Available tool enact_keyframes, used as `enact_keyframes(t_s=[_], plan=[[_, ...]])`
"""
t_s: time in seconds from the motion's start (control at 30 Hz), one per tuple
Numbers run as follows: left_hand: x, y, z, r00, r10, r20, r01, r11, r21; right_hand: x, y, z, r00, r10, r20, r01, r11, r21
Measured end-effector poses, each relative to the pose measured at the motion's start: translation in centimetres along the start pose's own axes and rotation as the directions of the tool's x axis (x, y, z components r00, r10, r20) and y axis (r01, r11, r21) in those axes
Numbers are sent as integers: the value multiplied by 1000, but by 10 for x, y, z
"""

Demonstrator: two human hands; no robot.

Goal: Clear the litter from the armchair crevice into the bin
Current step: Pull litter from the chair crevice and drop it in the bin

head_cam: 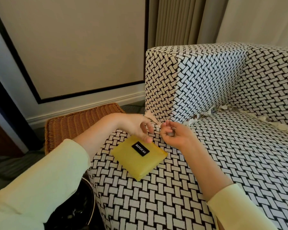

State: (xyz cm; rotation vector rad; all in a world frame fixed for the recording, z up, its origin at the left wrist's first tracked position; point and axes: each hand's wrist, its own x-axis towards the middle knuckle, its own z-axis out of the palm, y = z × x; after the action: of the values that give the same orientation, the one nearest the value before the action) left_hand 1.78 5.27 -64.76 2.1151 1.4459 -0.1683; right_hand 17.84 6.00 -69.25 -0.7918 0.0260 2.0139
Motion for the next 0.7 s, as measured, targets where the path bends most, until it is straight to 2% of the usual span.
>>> enact_keyframes(t_s=[0.1, 0.17, 0.23, 0.33, 0.43, 0.53, 0.7], plan=[[-3, -10, 7, 998, -67, -4, 67, 996, 54, -2, 3, 1, 1000, 20, 8, -19, 997, -79], [-5, -11, 9, 999, -28, -36, 28, 999, 15, -4, 5, 3, 999, 19, 37, -12, 983, -185], [-6, -9, 9, 986, 36, -164, -40, 999, -22, -9, 6, 7, 997, 20, 79, 3, 961, -278], [-9, -1, 8, 897, 94, -432, -152, 983, -102, -21, 3, 20, 986, 14, 168, 43, 943, -330], [-11, 4, 5, 787, 134, -602, -249, 962, -110, -32, -5, 31, 970, -29, 241, 113, 933, -343], [-9, 0, 5, 721, 128, -681, -356, 912, -205, -49, -8, 40, 960, -15, 281, 116, 931, -346], [-9, -10, 10, 703, 58, -709, -437, 822, -366, -58, -10, 58, 974, 19, 227, 72, 918, -390]])
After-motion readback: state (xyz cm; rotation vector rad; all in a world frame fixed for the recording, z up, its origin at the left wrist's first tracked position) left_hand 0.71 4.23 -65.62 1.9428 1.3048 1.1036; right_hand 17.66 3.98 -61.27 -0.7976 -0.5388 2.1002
